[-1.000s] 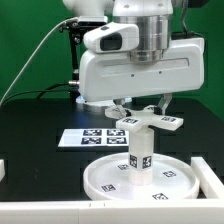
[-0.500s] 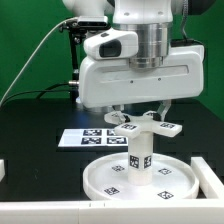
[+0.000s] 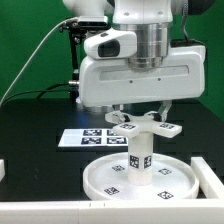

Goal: Assemble round table

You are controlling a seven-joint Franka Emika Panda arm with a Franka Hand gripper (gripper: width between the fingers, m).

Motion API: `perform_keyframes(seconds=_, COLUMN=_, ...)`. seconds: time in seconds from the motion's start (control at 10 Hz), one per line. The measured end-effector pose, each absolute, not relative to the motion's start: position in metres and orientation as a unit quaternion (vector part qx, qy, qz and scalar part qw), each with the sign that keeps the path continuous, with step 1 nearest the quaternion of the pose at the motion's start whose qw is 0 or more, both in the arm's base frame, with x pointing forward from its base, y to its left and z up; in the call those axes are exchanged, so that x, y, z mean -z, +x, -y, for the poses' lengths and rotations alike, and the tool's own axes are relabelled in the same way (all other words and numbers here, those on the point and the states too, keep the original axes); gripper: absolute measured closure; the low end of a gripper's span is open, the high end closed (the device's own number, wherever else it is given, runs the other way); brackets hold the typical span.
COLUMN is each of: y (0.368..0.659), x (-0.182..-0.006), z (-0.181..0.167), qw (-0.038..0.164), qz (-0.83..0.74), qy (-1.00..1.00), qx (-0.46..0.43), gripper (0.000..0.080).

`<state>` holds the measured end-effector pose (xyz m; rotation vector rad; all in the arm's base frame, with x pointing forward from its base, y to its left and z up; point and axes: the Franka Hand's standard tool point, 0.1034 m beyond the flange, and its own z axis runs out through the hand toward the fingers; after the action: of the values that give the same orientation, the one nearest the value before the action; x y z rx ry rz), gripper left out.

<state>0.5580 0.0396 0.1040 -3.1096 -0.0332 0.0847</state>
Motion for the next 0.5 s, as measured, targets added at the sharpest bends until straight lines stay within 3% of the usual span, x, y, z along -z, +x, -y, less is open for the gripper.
perform_keyframes(seconds=0.5, y=0.5634, x=-0.1034, z=-0.0396, qw=0.033, qz=-0.295, qy=-0.955, qx=-0.021, gripper=0.0354)
